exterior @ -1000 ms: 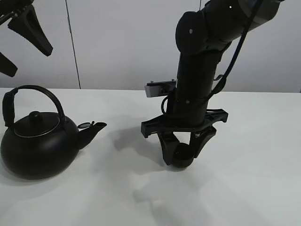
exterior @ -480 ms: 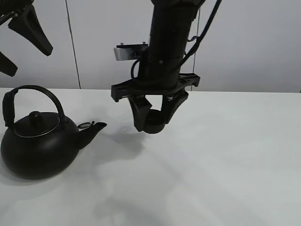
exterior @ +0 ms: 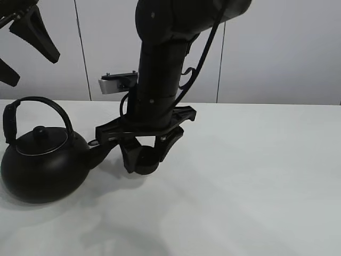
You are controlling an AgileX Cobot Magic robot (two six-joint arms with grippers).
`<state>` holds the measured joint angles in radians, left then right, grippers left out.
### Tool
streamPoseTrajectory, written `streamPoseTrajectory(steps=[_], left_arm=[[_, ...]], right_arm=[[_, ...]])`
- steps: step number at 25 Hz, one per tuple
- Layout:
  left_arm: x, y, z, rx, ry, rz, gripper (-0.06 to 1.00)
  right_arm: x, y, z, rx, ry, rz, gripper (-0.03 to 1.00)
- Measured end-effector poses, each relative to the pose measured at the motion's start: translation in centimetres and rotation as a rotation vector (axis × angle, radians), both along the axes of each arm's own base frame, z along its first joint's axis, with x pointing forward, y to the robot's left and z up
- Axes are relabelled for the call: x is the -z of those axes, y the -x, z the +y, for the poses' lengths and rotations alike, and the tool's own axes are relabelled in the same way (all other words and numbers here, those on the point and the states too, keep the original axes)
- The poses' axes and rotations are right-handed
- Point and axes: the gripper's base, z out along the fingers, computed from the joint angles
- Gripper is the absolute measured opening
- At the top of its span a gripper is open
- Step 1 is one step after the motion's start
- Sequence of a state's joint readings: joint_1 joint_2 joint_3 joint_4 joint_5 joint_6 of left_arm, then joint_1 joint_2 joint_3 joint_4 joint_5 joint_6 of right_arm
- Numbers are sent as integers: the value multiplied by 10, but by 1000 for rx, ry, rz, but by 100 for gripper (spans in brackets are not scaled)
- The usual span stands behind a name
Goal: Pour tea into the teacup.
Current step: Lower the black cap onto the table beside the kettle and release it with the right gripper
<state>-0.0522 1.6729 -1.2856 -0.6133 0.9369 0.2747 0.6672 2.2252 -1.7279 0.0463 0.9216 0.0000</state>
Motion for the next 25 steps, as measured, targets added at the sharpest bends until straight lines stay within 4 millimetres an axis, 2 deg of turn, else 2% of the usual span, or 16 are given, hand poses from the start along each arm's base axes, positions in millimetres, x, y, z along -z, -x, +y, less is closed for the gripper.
streamPoseTrajectory(steps=[9,17,20,25], left_arm=[[0,0,0,-1,0,-1,58],[0,0,0,-1,0,-1,58],[0,0,0,-1,0,-1,58],[0,0,0,-1,0,-1,58]], right_arm=[[29,-3,6,30,-25,43,40],[28,-3,7,32,-28,40,41],[29,-2,6,31,-20,53,46],[19,-2,5,28,-25,40,47]])
